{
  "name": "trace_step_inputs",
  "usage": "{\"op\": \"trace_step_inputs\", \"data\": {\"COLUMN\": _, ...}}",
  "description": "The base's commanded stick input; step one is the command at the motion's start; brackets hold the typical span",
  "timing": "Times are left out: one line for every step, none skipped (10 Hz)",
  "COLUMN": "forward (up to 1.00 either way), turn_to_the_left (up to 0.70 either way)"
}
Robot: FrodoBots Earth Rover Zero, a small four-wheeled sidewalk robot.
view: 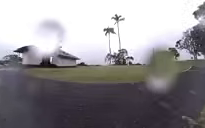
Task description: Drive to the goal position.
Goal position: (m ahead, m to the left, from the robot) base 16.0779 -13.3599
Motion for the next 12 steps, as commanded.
{"op": "trace_step_inputs", "data": {"forward": 0.85, "turn_to_the_left": -0.34}}
{"op": "trace_step_inputs", "data": {"forward": 0.85, "turn_to_the_left": -0.34}}
{"op": "trace_step_inputs", "data": {"forward": 0.85, "turn_to_the_left": -0.34}}
{"op": "trace_step_inputs", "data": {"forward": 0.85, "turn_to_the_left": -0.34}}
{"op": "trace_step_inputs", "data": {"forward": 0.85, "turn_to_the_left": -0.34}}
{"op": "trace_step_inputs", "data": {"forward": 0.85, "turn_to_the_left": -0.34}}
{"op": "trace_step_inputs", "data": {"forward": 0.85, "turn_to_the_left": -0.34}}
{"op": "trace_step_inputs", "data": {"forward": 0.22, "turn_to_the_left": -0.72}}
{"op": "trace_step_inputs", "data": {"forward": 0.00, "turn_to_the_left": -0.85}}
{"op": "trace_step_inputs", "data": {"forward": 0.00, "turn_to_the_left": -0.85}}
{"op": "trace_step_inputs", "data": {"forward": 0.00, "turn_to_the_left": -0.85}}
{"op": "trace_step_inputs", "data": {"forward": 0.00, "turn_to_the_left": -0.85}}
